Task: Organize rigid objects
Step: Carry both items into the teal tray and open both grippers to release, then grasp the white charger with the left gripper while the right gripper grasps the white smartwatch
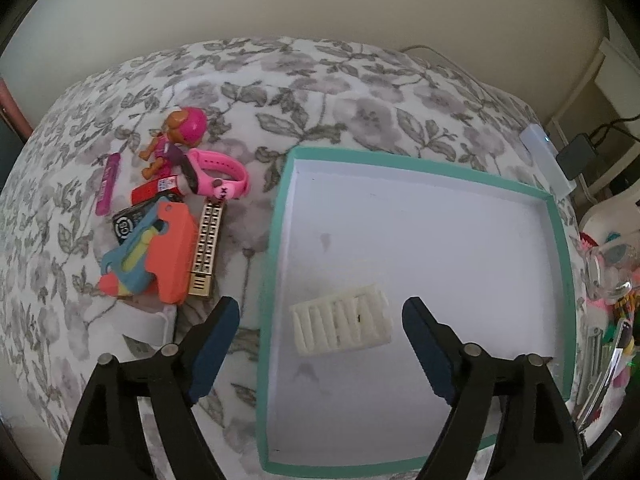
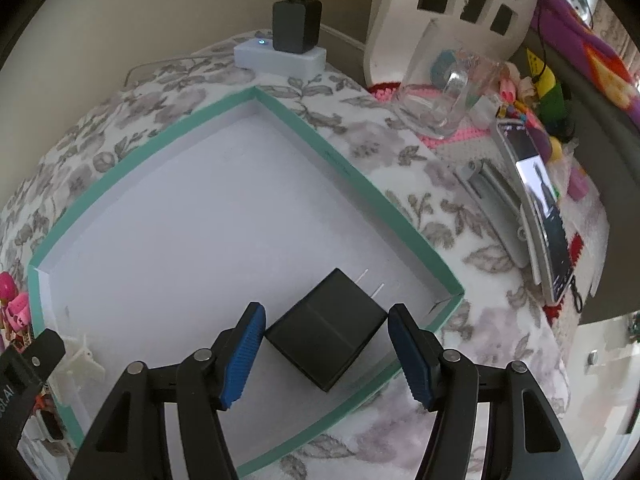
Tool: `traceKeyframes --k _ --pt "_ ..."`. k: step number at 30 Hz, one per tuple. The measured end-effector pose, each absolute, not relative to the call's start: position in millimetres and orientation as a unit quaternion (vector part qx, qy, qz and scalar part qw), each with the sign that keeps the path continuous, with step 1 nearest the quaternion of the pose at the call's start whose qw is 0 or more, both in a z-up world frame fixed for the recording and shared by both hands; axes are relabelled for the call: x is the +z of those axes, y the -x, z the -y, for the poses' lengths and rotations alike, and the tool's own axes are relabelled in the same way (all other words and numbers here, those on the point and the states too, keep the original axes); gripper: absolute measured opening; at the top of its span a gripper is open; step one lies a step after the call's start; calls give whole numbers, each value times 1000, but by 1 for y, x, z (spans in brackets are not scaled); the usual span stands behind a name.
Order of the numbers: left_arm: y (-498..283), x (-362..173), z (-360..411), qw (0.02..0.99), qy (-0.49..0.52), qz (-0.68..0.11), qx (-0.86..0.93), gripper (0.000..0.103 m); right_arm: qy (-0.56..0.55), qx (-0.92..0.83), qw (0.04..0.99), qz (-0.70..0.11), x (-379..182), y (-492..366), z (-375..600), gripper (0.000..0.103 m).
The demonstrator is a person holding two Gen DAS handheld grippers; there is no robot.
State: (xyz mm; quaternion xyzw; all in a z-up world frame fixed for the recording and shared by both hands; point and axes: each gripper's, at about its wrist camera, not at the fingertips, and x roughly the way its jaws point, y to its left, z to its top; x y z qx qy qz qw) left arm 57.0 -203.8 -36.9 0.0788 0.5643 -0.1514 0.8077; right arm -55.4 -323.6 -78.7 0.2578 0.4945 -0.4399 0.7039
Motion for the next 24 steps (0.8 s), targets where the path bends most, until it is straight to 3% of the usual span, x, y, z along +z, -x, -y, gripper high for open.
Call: traceKeyframes --k 7,11,17,24 --pt "-59 -30 196 819 -82 -552 -134 90 -243 -431 715 -494 -77 51 321 76" --pt "-63 -29 189 826 -87 -546 -110 98 -231 -419 724 -496 -76 46 316 86" --pt "-71 -28 173 831 -72 -546 -85 98 -219 -402 736 -499 -77 39 310 102" --pt "-79 -27 156 833 -70 -546 -58 98 -216 -369 754 -499 -78 32 302 103"
